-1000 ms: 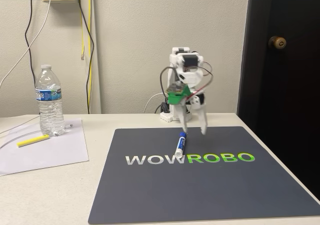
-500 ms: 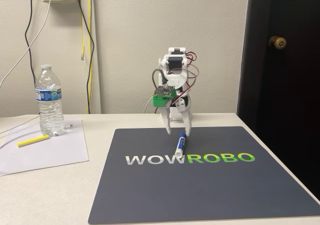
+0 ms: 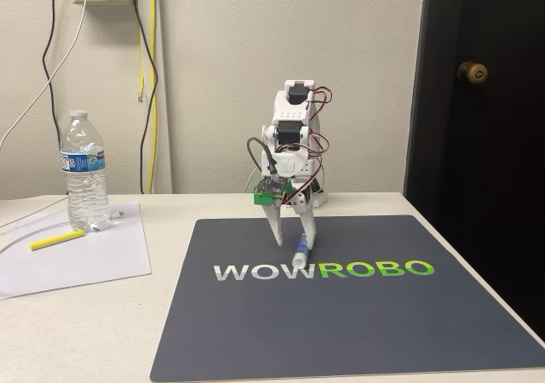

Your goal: Pick up the blue marker.

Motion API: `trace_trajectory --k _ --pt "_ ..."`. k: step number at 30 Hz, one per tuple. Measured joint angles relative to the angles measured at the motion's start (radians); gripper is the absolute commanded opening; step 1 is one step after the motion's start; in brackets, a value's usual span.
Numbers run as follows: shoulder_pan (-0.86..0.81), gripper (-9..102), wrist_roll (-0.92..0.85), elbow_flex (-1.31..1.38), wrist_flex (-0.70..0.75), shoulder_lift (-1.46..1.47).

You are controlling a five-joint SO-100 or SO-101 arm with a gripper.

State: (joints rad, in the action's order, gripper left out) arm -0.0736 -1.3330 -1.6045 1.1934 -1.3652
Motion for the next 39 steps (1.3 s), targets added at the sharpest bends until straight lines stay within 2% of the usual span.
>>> trace_trajectory --k 9,16,21,30,35,39 --pt "0.035 28 0.051 -0.055 -0.006 -0.04" --pt "0.038 28 0.057 -0.172 -0.14 -0.048" --pt "0.048 28 0.066 -0.184 -0.155 -0.058" --pt "0.069 8 0.066 -0.192 -0.156 -0.067" --pt "0.074 2 0.066 -0.193 -0.146 -0.071" --pt "0.074 2 0.066 -0.193 -0.146 -0.071"
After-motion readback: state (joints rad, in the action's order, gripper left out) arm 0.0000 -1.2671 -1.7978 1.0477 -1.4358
